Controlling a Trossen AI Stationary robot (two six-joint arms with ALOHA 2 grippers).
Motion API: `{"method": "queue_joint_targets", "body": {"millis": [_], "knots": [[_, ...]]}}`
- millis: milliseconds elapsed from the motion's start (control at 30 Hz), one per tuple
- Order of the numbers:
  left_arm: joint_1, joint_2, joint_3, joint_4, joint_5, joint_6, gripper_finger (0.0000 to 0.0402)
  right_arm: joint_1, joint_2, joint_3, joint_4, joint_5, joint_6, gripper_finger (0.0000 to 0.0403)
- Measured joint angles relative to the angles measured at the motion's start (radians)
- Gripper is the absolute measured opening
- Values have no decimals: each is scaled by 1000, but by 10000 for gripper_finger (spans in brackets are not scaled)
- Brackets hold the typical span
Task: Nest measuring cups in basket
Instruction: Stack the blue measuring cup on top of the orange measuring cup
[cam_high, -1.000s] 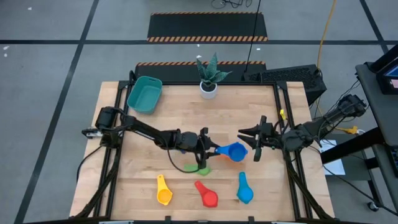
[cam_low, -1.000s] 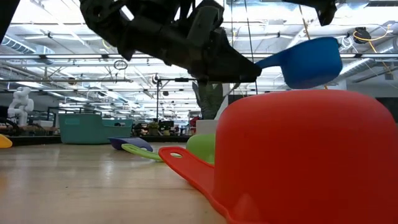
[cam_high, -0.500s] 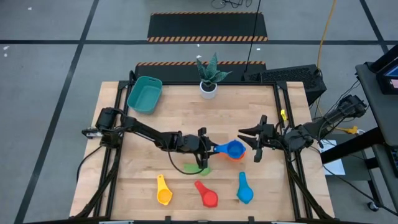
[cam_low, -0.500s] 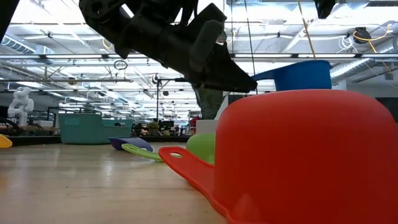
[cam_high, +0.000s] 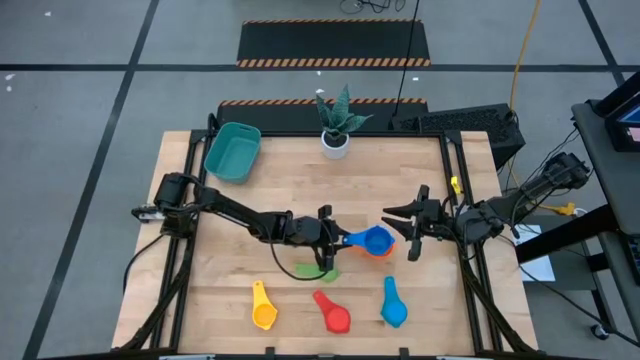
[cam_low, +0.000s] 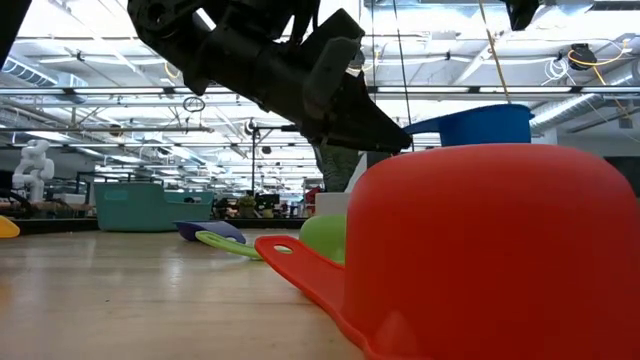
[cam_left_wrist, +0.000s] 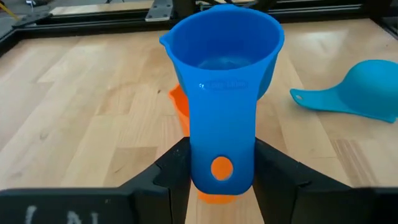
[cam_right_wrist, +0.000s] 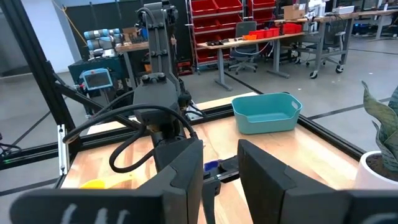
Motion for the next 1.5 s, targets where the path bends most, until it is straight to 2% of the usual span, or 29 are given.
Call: {"method": "queue_joint_targets", "body": {"millis": [267,367,1267,1500], "knots": [[3,24,-1,25,-1,-10,141,0,0,0,0,0,0,93],[3,43,8,81,2,-20,140,0,0,0,-1,1,0,93],[4,67,5,75,5,-53,145,0,0,-1,3,0,0,93],[4,67,5,72,5,-53,176,0,0,-1,3,0,0,93]]}}
